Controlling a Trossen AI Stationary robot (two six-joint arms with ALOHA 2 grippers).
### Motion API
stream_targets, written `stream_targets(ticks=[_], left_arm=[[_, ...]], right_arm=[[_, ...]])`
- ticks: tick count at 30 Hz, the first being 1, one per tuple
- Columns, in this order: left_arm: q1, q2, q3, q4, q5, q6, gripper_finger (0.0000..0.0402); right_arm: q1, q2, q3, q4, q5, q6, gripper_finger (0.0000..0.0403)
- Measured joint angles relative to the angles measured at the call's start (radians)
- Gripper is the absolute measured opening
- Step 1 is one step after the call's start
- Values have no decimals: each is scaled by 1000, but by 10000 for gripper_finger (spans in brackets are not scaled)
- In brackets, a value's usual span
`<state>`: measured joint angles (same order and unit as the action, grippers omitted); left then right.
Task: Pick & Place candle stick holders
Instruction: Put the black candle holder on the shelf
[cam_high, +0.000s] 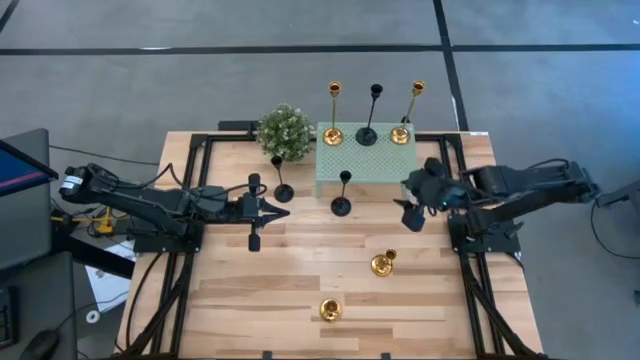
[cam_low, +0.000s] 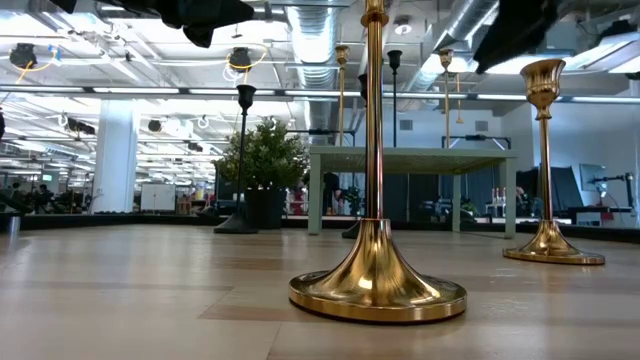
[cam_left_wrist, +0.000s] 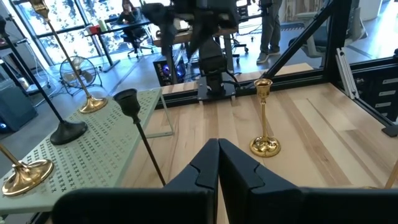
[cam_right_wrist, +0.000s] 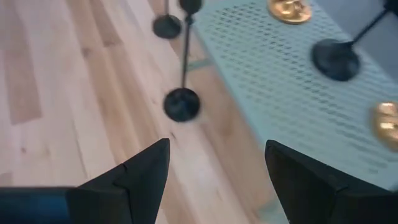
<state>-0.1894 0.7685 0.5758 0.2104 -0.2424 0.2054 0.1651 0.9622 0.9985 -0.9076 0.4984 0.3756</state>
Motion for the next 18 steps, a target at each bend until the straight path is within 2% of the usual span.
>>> stream_targets(ticks=[4, 8, 18], left_arm=[[0, 0, 0, 0, 0, 0, 10], [0, 0, 0, 0, 0, 0, 10], [0, 0, 0, 8, 0, 0, 10]], right_arm=[[32, -74, -178, 156, -2, -16, 255], [38, -89, -290, 226, -2, -18, 255], [35, -33, -323, 303, -2, -68, 255]])
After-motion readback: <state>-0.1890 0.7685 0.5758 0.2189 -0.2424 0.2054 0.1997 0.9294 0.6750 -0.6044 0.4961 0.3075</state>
